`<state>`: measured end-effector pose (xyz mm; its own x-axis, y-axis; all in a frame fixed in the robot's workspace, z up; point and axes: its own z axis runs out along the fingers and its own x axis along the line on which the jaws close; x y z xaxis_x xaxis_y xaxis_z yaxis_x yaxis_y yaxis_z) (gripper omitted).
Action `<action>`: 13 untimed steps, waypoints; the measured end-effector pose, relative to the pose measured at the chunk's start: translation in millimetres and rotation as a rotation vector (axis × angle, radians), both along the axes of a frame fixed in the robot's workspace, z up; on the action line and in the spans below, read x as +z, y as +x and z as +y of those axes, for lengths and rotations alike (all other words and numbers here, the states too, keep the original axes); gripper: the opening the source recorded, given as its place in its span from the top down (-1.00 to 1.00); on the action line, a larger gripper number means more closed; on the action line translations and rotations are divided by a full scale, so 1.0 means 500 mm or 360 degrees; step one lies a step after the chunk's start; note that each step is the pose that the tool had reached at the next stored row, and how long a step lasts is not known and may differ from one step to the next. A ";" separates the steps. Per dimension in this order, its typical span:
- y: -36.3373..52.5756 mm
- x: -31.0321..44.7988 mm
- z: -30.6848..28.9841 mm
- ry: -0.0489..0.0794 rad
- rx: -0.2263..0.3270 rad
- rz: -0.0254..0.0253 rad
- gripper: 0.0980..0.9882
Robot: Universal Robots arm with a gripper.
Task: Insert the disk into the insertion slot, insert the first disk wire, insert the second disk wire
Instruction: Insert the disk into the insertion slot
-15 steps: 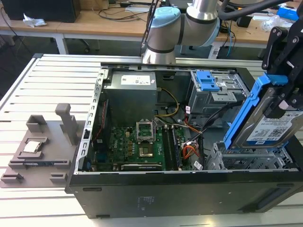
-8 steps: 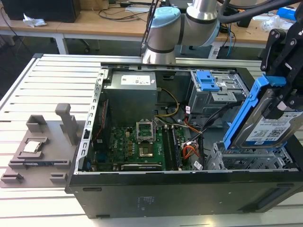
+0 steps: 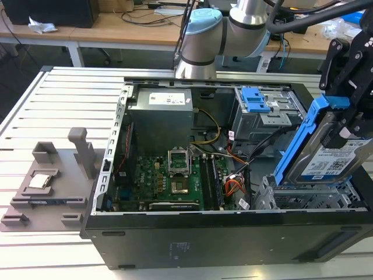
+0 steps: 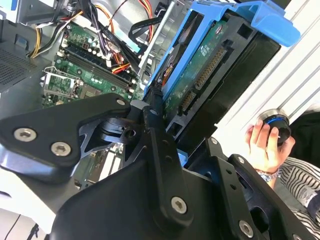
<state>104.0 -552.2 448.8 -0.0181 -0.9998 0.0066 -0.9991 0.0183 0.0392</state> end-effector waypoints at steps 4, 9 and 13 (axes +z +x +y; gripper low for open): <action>0.000 -0.005 0.000 0.0000 0.0000 0.00000 0.40; 0.000 -0.010 0.000 0.0000 0.0000 0.00000 0.40; 0.000 -0.017 0.000 0.0000 0.0000 0.00000 0.40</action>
